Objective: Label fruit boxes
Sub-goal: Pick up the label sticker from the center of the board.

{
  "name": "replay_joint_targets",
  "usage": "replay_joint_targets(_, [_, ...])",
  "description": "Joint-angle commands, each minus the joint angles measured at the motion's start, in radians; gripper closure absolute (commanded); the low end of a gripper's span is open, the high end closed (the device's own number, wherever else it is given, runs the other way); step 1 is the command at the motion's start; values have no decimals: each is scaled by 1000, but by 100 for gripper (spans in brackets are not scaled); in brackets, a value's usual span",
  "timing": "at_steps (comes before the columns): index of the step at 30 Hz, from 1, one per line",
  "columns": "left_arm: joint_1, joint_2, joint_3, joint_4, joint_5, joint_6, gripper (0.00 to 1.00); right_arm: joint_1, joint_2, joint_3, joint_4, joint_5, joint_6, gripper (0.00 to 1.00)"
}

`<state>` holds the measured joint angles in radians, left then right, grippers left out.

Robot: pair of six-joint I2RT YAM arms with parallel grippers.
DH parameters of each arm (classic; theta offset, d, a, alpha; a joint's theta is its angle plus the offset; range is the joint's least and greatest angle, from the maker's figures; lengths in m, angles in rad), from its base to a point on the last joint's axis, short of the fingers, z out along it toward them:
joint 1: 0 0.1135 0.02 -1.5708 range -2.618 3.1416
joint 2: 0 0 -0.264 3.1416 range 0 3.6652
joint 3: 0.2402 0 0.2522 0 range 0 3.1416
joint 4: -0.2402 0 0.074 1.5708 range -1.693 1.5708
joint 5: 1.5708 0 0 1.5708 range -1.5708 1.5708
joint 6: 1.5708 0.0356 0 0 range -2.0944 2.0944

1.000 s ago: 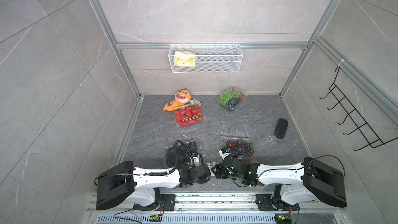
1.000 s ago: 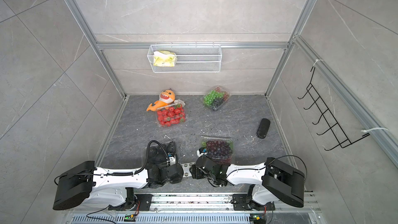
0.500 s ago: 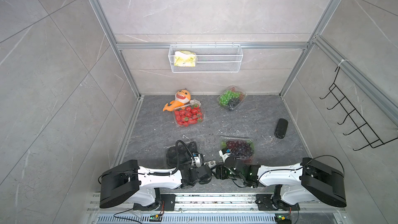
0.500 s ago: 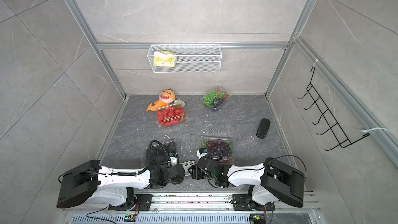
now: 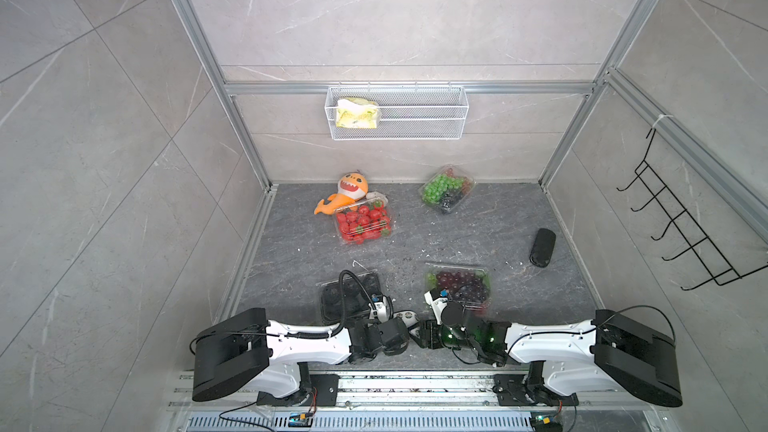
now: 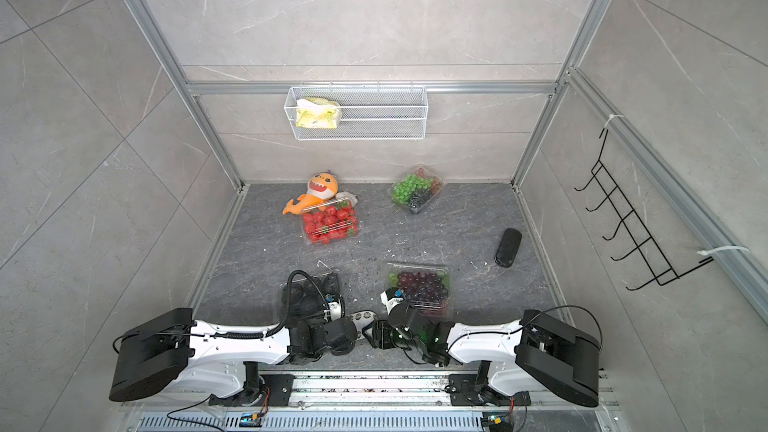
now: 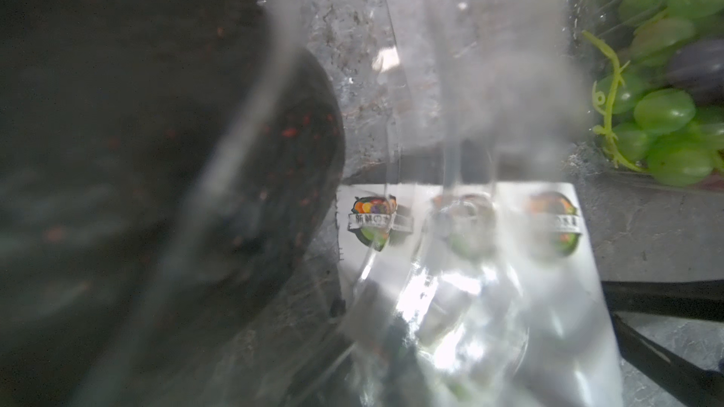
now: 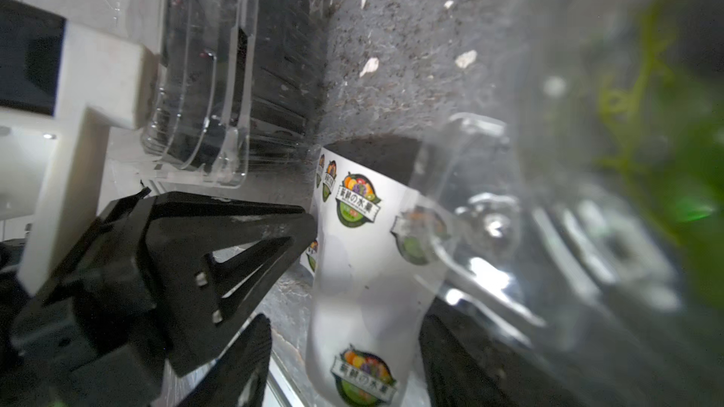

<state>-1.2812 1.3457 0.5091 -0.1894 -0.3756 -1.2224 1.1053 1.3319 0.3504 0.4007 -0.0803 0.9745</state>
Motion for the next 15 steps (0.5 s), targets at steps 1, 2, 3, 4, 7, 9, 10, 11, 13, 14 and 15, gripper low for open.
replay_joint_targets(1, [-7,28,-26,-67,69,-12,81,-8,18,-6,54,-29,38,37])
replay_joint_targets(2, [-6,30,-25,-68,70,-11,82,-9,12,-12,65,-25,38,37])
replay_joint_targets(3, [-6,29,-25,-68,71,-10,82,-9,0,-17,71,-19,38,37])
replay_joint_targets(4, [-6,29,-26,-68,70,-9,82,-10,-12,-21,72,-13,39,37])
replay_joint_targets(7, [-7,25,-27,-68,71,-8,82,-11,-63,-36,64,2,38,39])
replay_joint_targets(9, [-6,24,-27,-69,70,-6,82,-12,-93,-43,70,1,38,41])
replay_joint_targets(10, [-6,23,-27,-69,72,-6,82,-13,-102,-40,64,-1,38,41])
replay_joint_targets(11, [-6,22,-25,-68,71,-7,82,-12,-105,-33,52,-5,39,41])
replay_joint_targets(13, [-6,20,-24,-68,70,-5,82,-13,-93,-22,54,-22,37,41])
replay_joint_targets(14, [-6,20,-23,-69,70,-4,82,-13,-79,-22,71,-28,39,41])
replay_joint_targets(15, [-6,21,-23,-69,70,-3,82,-12,-62,-24,93,-35,39,42])
